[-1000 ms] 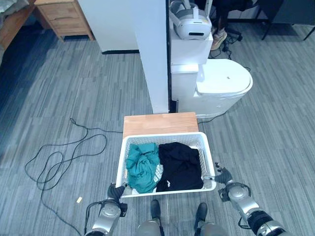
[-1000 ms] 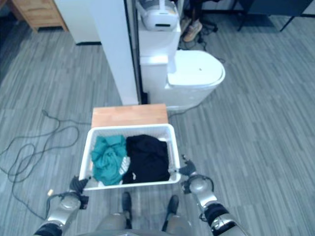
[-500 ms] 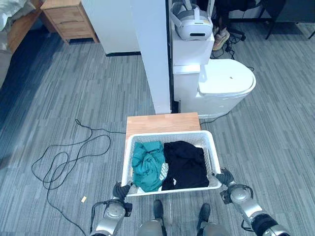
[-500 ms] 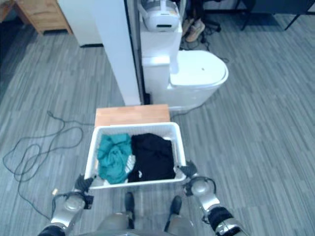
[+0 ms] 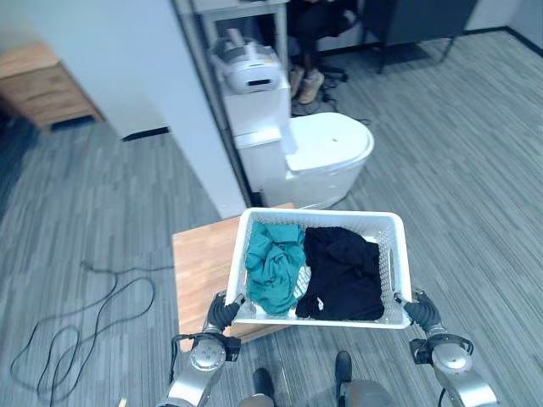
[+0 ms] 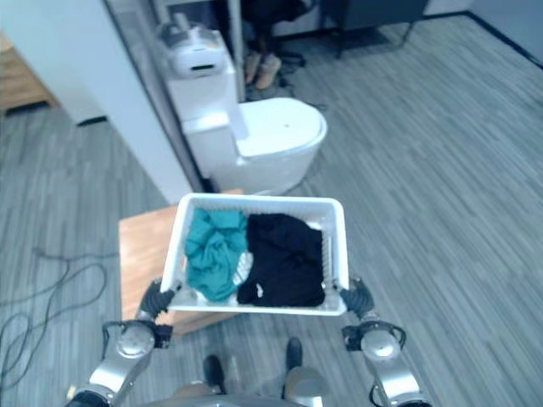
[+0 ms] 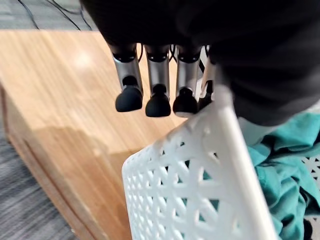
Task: Grab the laundry basket,head to the washer,open it,put in the laundry and shut it.
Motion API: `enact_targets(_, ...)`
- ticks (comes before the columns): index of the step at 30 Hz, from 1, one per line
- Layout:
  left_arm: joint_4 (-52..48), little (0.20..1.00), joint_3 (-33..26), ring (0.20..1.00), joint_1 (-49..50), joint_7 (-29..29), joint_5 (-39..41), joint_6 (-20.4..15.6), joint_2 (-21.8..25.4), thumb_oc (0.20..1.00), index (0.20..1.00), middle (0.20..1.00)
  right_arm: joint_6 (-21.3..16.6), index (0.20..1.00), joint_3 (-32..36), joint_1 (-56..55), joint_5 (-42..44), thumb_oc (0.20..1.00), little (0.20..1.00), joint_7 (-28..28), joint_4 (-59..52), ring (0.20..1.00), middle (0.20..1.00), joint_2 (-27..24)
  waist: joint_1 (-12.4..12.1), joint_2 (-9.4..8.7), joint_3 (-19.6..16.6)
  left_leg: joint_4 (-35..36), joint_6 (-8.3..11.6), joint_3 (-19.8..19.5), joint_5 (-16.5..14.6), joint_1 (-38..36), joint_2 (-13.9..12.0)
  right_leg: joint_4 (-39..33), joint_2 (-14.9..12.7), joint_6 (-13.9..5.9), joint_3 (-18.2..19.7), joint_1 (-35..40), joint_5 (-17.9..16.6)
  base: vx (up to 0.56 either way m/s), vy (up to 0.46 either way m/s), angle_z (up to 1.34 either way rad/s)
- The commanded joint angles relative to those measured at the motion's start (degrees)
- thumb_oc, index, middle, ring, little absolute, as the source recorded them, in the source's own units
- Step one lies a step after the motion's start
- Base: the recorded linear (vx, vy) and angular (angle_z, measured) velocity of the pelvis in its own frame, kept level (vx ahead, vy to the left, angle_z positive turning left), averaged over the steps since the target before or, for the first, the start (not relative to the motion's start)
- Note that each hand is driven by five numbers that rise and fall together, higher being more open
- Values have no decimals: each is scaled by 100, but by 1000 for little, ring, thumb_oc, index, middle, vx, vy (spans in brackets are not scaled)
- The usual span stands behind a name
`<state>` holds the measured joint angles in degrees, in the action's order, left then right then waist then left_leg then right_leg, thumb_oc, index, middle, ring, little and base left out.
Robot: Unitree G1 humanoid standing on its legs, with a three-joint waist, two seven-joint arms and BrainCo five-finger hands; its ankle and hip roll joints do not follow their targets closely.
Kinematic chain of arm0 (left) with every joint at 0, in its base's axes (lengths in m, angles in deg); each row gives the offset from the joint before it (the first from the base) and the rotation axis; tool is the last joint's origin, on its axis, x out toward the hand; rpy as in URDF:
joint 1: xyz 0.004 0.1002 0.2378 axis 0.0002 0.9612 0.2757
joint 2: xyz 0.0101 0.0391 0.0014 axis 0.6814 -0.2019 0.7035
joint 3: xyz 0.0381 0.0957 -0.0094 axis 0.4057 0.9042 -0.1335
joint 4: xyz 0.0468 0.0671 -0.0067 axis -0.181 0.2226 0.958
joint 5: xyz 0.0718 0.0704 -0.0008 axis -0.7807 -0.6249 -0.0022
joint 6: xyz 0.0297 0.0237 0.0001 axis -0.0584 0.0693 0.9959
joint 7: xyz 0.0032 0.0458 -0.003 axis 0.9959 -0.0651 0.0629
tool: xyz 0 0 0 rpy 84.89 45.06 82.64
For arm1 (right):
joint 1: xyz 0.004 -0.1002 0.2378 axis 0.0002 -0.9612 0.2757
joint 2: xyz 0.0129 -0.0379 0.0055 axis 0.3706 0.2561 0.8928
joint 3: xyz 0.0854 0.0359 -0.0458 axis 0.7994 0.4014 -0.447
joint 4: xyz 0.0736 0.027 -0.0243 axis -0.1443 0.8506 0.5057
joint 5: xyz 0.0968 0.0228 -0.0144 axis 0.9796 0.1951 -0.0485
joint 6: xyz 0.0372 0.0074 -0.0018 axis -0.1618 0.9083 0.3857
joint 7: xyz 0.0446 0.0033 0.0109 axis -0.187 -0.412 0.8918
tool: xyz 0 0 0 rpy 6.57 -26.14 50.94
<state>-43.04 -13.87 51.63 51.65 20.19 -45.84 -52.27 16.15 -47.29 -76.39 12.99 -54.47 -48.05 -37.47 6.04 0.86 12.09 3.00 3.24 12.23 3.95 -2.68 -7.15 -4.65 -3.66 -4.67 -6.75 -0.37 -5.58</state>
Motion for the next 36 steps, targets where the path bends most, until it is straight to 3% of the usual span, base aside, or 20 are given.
enact_targets(1,-912,200,32,200,-452,-367,569,-925,3,200,200,200,-600,200,204,316,753,200,200,129,-392,200,200,-45,171,-287,-225,-703,84,-897,-732,365,595,442,171,-63,501,0,967,-3,47,-87)
enact_targets(4,-1041,200,116,200,-458,-445,533,-967,28,200,200,200,-653,200,293,138,835,200,200,224,-581,200,200,-45,388,-225,-304,-496,-33,-850,-834,239,684,316,257,-137,936,-110,774,22,113,-122)
enact_targets(5,-1165,200,155,200,-432,-484,495,-978,112,200,200,200,-670,200,359,56,940,200,200,239,-762,200,200,-8,528,-229,-311,-405,-96,-519,-818,168,666,318,293,-252,1268,-263,641,-1,174,-113)
enact_targets(8,-1288,200,141,200,-421,-472,441,-1009,199,200,200,200,-704,200,372,89,956,200,200,260,-940,200,200,13,590,-247,-254,-375,-150,-146,-818,163,639,476,356,-358,1541,-523,558,-66,96,-140)
enact_targets(9,-1352,200,112,200,-465,-392,414,-1058,278,200,200,200,-763,200,314,219,938,200,200,240,-1146,200,200,44,601,-277,-160,-385,-207,393,-874,166,583,662,397,-453,1612,-820,500,-81,32,-203)
enact_targets(10,-1365,200,99,200,-463,-351,431,-1072,274,200,200,200,-779,200,271,253,895,200,200,239,-1185,200,200,61,599,-277,-118,-405,-232,638,-930,111,545,720,356,-481,1429,-902,511,-87,5,-177)
enact_targets(11,-1335,200,88,200,-487,-309,458,-1092,292,200,200,200,-798,200,249,291,862,200,200,223,-1239,200,200,93,561,-284,-85,-405,-224,920,-952,44,470,820,250,-451,1000,-1035,520,-24,-39,-162)
enact_targets(12,-1331,200,86,200,-493,-309,458,-1095,295,200,200,200,-796,200,249,295,862,200,200,223,-1241,200,200,97,549,-295,-93,-404,-222,936,-934,60,473,821,251,-445,1016,-1057,505,-28,-122,-227)
enact_targets(13,-1314,200,57,200,-498,-278,546,-1093,282,200,200,200,-816,200,214,300,825,200,200,209,-1316,200,200,129,443,-246,-97,-392,-152,1283,-936,-48,326,908,-114,-344,-263,-1018,698,81,-134,-227)
enact_targets(15,-1295,200,37,200,-459,-284,580,-1070,243,200,200,200,-820,200,167,332,792,200,200,220,-1339,200,200,132,365,-191,-180,-436,-70,1579,-1029,-223,190,962,-354,-296,-1138,-854,866,142,-185,-156)
enact_targets(16,-1265,200,44,200,-439,-314,570,-1056,220,200,200,200,-823,200,174,319,800,200,200,230,-1343,200,200,141,381,-197,-219,-474,-41,1721,-1047,-293,151,966,-386,-273,-1276,-807,894,124,-201,-120)
enact_targets(18,-1237,200,69,200,-414,-343,542,-1038,203,200,200,200,-813,200,197,275,800,200,200,238,-1373,200,200,150,414,-197,-249,-514,-24,1796,-1087,-358,122,989,-358,-264,-1191,-805,905,117,-136,-125)
enact_targets(19,-1197,200,100,200,-410,-367,512,-1025,156,200,200,200,-820,200,226,213,817,200,200,247,-1380,200,200,147,488,-192,-286,-613,-18,1828,-1144,-417,102,955,-329,-257,-1045,-769,906,238,-232,-73)
enact_targets(20,-1162,200,147,200,-426,-402,480,-1040,86,200,200,200,-843,200,284,119,880,200,200,241,-1396,200,200,103,580,-185,-321,-1183,75,1867,-1222,-442,-85,853,-241,-180,-853,-597,950,421,-397,-42)
enact_targets(21,-1165,200,191,200,-444,-358,501,-1053,71,200,200,200,-843,200,218,177,918,200,200,218,-1396,200,200,-22,506,-173,-268,-2205,143,1520,-1011,-268,-304,771,-41,-22,-649,-354,1058,387,-404,-28)
enact_targets(22,-1168,200,231,200,-467,-309,554,-1078,53,200,200,200,-838,200,180,230,952,200,200,192,-1368,200,200,-74,409,-177,-207,-2616,171,1131,-917,-73,-311,715,68,56,-537,-222,1115,238,-318,-69)
enact_targets(25,-1119,200,312,200,-459,-300,609,-1066,-18,200,200,200,-742,200,85,299,931,200,200,281,-1316,200,200,-157,147,-335,-163,-2759,-37,172,-1099,600,309,626,107,132,-151,25,1134,179,-118,-131)
enact_targets(27,-1078,200,331,200,-345,-344,603,-1017,-37,200,200,200,-714,200,117,196,937,200,200,301,-1274,200,200,-185,-20,-407,-141,-2185,-122,-181,-1083,1120,507,588,122,124,118,298,1269,413,-68,-116)
enact_targets(31,-1090,200,252,200,-185,-338,599,-923,-47,200,200,200,-718,200,123,154,1010,200,200,241,-1161,200,200,-102,-247,-315,-89,-867,44,-634,-118,1612,673,559,466,181,405,633,1479,360,-52,-38)
enact_targets(36,-1141,200,146,200,-71,-310,630,-900,-69,200,200,200,-739,200,100,196,1041,200,200,190,-1055,200,200,-37,-437,-320,-81,5,95,-527,214,1884,623,599,610,180,797,1062,1787,400,20,-49)
